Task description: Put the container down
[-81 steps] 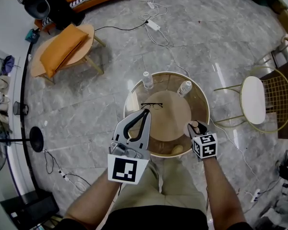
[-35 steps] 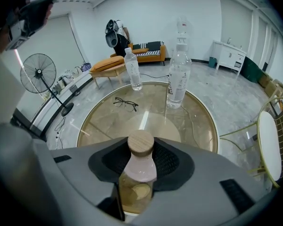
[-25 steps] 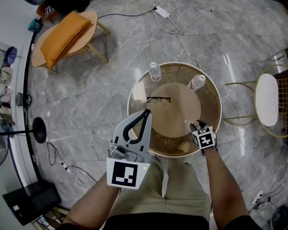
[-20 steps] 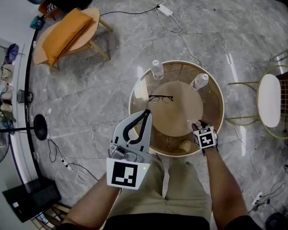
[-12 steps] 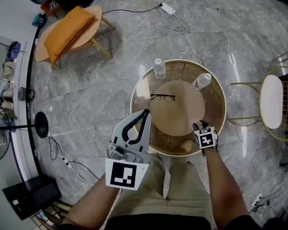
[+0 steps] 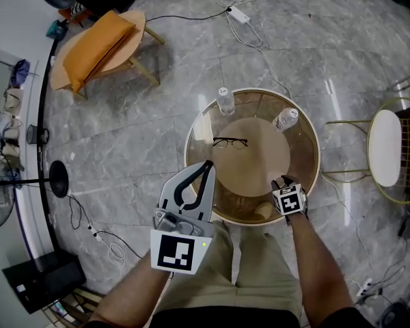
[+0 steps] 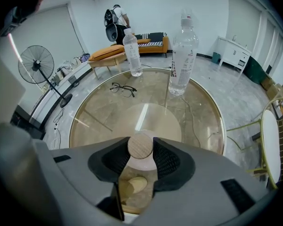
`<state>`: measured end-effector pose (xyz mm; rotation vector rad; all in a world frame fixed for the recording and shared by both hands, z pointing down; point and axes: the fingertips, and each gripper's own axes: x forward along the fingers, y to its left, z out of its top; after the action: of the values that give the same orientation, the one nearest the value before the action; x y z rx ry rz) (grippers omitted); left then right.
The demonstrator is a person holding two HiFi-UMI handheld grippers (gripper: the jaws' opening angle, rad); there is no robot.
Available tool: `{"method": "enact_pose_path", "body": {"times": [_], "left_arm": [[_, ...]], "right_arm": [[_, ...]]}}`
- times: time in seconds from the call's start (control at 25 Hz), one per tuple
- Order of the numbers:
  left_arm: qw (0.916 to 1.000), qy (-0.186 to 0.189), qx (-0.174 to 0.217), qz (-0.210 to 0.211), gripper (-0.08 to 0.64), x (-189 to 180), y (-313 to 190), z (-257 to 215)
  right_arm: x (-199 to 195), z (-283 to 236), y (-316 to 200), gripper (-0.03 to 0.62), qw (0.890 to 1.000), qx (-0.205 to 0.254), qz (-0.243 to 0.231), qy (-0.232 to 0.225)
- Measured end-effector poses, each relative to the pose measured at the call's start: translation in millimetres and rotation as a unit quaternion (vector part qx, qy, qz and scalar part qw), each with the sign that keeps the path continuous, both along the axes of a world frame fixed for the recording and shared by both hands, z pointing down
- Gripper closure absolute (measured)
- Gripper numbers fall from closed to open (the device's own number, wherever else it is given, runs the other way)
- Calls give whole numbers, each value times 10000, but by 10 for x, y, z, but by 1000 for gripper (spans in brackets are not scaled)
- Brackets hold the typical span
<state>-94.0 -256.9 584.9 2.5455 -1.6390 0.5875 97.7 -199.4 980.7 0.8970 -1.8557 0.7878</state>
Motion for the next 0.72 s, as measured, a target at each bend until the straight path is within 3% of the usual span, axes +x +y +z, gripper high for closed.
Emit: {"method": "enact_pose_path", "body": {"times": [0.24,0.44,0.56,0.68,0.72], "left_arm": [[9999,88,76,-98,545,-55,-30,-162],[9998,131,141,-71,545,-44,14,-314],[9994,291,194,-83,545,-25,20,-437],[9973,691,231,-23,545,-1,53,-594],[9966,791,229,50,545,15,73,-638]], "right_arm": [[2,-106,1,422,9999,-68,107,-96],[25,-421,-14,419,9997,142,115,-164],[60,-701,-66,490,9988,460,82,-157],[73,-960,-71,577,9972,705,158,-191],[67,-1033,-57,577,9968,750,178,-225]]}}
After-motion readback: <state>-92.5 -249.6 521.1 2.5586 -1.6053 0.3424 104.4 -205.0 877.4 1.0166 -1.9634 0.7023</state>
